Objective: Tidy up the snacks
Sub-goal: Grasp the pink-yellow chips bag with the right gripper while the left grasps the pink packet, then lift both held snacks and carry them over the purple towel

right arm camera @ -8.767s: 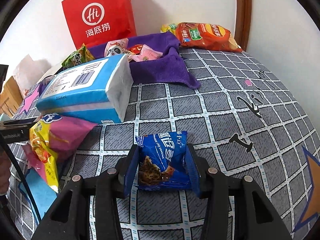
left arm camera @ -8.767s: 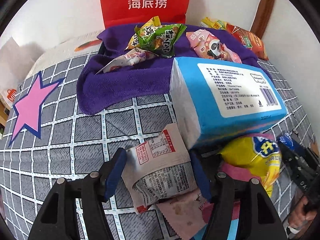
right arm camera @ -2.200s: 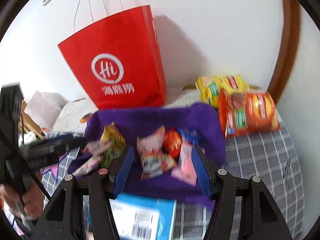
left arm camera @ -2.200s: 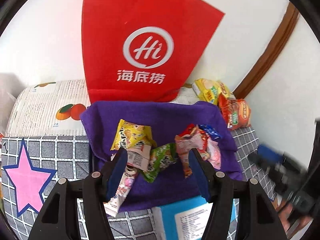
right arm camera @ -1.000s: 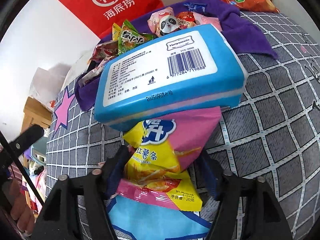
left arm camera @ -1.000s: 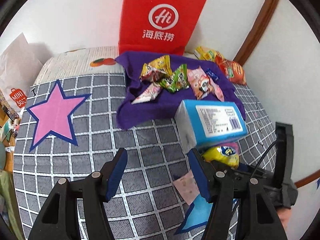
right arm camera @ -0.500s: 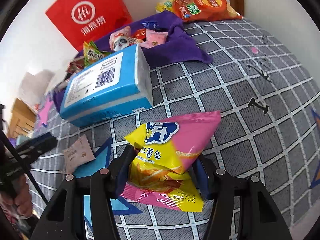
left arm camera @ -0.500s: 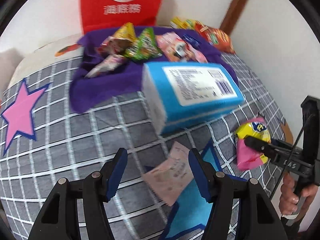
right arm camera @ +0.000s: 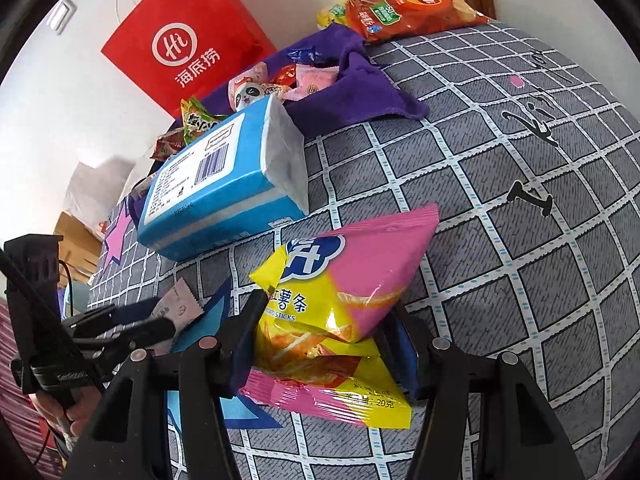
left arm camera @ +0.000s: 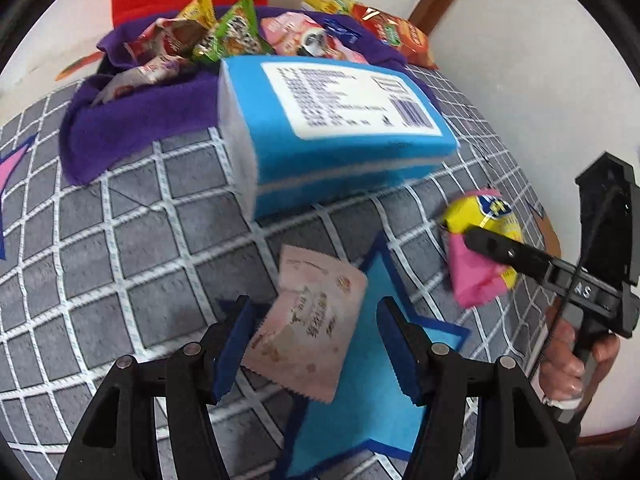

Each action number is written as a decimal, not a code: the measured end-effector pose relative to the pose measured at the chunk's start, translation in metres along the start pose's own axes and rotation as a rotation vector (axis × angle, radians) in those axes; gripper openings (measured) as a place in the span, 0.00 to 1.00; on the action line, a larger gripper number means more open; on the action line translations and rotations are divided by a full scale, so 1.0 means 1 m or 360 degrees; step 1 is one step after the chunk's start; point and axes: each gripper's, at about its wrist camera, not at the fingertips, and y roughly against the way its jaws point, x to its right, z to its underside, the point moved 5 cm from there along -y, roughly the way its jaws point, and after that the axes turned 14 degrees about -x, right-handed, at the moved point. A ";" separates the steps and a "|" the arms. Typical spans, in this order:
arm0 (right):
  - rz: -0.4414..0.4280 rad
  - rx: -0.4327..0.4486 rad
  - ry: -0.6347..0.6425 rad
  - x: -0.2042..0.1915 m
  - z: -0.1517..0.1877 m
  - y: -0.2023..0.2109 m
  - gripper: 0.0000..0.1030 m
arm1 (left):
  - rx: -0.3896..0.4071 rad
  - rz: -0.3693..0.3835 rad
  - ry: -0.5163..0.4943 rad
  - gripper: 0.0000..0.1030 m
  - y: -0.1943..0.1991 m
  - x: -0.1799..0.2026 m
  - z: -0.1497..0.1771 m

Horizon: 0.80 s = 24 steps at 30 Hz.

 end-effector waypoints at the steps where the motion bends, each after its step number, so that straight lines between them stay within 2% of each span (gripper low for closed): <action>1: 0.0004 0.0001 0.0002 0.000 0.001 0.001 0.56 | 0.0003 -0.0027 -0.0017 0.59 -0.001 0.002 0.001; 7: 0.0074 0.0013 0.0018 0.003 0.004 0.006 0.56 | 0.0024 -0.0277 -0.0154 0.63 -0.011 0.021 0.001; 11: 0.0116 0.0027 0.0010 0.009 0.008 0.012 0.56 | 0.0057 -0.0441 -0.0213 0.62 -0.017 0.029 0.001; 12: 0.0121 0.0030 0.0007 0.011 0.009 0.013 0.56 | 0.0068 -0.0465 -0.0223 0.59 -0.018 0.030 0.001; 13: 0.0125 0.0031 0.0002 0.012 0.009 0.014 0.55 | 0.0079 -0.0465 -0.0221 0.49 -0.017 0.031 0.001; 14: 0.0125 0.0032 -0.0004 0.013 0.010 0.015 0.54 | 0.0084 -0.0465 -0.0210 0.42 -0.016 0.031 0.000; 15: 0.0114 0.0032 -0.0012 0.015 0.011 0.015 0.53 | 0.0068 -0.0464 -0.0198 0.40 -0.016 0.029 -0.002; 18: 0.0095 0.0027 -0.0028 0.017 0.012 0.015 0.53 | 0.0050 -0.0437 -0.0168 0.37 -0.012 0.028 -0.003; 24: 0.0111 0.0019 0.0008 0.011 0.014 0.016 0.53 | 0.0075 -0.0356 -0.0102 0.37 -0.001 0.031 0.000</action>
